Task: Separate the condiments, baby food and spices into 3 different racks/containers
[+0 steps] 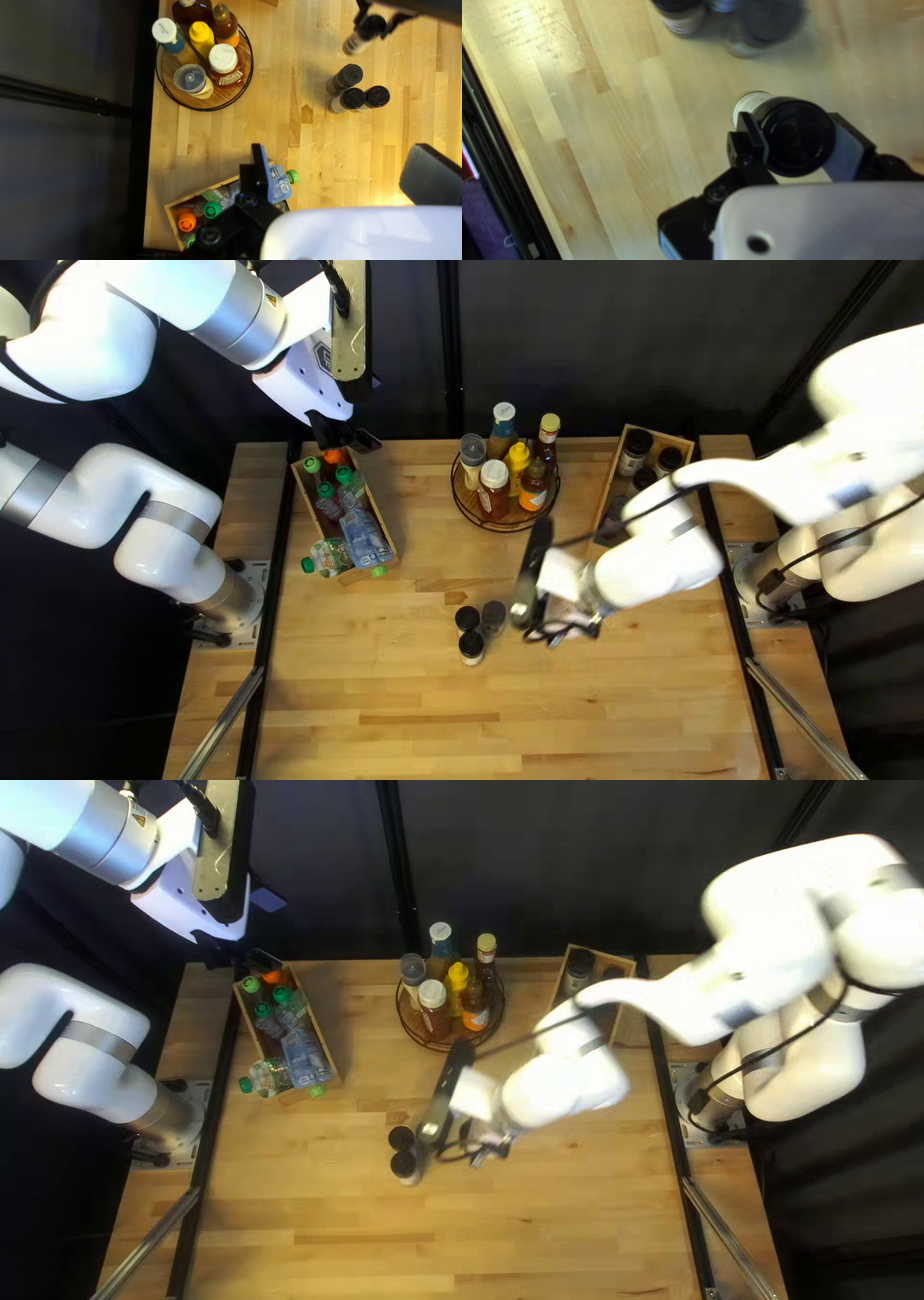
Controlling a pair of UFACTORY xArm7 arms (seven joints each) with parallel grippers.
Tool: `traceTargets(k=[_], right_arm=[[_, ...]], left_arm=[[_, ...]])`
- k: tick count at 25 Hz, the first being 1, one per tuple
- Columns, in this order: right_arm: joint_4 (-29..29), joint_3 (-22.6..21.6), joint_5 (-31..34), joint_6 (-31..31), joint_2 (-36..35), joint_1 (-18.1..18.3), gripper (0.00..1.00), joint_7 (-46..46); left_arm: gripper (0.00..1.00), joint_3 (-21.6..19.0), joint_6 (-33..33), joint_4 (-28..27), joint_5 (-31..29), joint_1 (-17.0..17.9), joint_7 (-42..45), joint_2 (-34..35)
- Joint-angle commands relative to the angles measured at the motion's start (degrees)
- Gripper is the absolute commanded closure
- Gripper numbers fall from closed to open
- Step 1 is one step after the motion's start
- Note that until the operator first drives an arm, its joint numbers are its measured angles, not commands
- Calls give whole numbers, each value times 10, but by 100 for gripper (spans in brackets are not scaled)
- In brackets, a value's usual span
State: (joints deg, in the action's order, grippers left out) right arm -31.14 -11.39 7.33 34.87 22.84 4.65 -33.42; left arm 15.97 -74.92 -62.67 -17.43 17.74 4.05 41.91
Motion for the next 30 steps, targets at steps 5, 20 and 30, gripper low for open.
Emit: traceTargets(k=[5,20,30], right_arm=[[95,65,-7,50,124,21,100,47],[180,62,42,86,236,76,100,34],[222,61,65,39,236,96,100,31]], left_arm=[[0,0,0,0,0,0,0,0],[0,0,0,0,0,0,0,0],[0,0,0,0,0,0,0,0]])
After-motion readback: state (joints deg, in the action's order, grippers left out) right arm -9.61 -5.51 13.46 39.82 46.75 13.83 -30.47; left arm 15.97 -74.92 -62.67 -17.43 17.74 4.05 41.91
